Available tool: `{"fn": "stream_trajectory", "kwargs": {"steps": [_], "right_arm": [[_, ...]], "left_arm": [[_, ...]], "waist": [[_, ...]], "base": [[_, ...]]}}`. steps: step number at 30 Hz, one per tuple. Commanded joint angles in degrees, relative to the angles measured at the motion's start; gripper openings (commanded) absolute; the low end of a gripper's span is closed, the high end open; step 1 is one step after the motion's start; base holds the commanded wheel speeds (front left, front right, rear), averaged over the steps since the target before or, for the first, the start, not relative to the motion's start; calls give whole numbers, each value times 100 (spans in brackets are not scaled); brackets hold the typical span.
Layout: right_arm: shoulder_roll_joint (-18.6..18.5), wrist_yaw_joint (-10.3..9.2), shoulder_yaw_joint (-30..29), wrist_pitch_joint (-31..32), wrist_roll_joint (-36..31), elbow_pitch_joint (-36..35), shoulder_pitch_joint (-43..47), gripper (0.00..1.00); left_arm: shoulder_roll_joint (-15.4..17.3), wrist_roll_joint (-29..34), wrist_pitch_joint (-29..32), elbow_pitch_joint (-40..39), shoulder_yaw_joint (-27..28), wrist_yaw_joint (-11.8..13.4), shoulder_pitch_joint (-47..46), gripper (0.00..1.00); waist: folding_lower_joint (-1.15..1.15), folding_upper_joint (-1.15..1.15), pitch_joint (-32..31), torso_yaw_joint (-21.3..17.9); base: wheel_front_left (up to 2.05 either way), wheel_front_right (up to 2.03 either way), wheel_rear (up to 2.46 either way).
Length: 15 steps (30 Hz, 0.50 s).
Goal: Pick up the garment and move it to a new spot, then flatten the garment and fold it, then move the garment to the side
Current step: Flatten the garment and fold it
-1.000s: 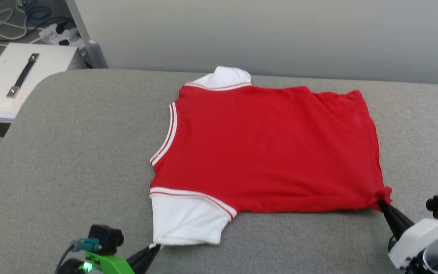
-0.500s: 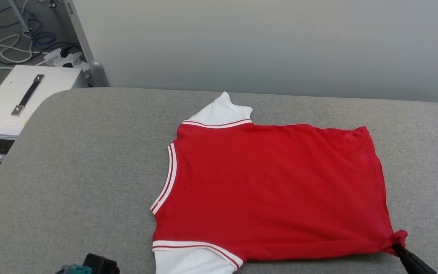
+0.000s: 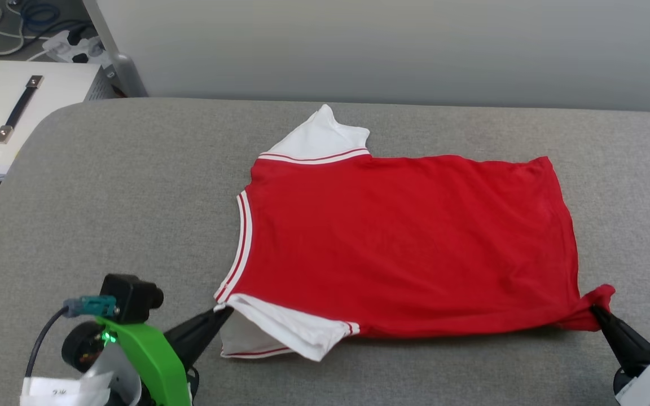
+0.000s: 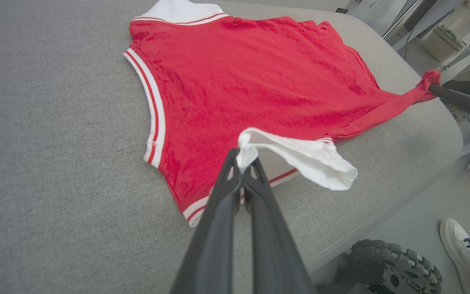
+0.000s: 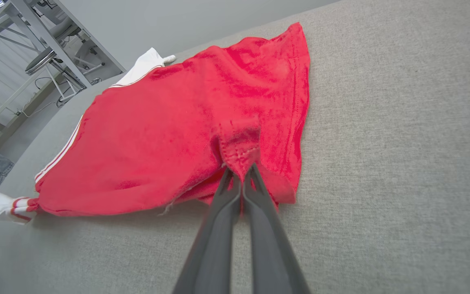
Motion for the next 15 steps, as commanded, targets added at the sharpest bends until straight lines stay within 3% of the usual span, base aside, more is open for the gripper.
{"fn": "stream_trajectory", "kwargs": {"steps": [1, 15], "right_arm": [[80, -8, -89, 69, -106, -39, -160, 0], [664, -8, -355, 970, -1010, 252, -1191, 0]], "left_arm": [[-27, 153, 74, 99, 2, 6, -278, 0], [-320, 598, 336, 1424, -201, -74, -1839, 0]], "waist": [[1, 0, 223, -59], [1, 0, 988, -355]], "base": [[0, 0, 0], [0, 0, 0]]}}
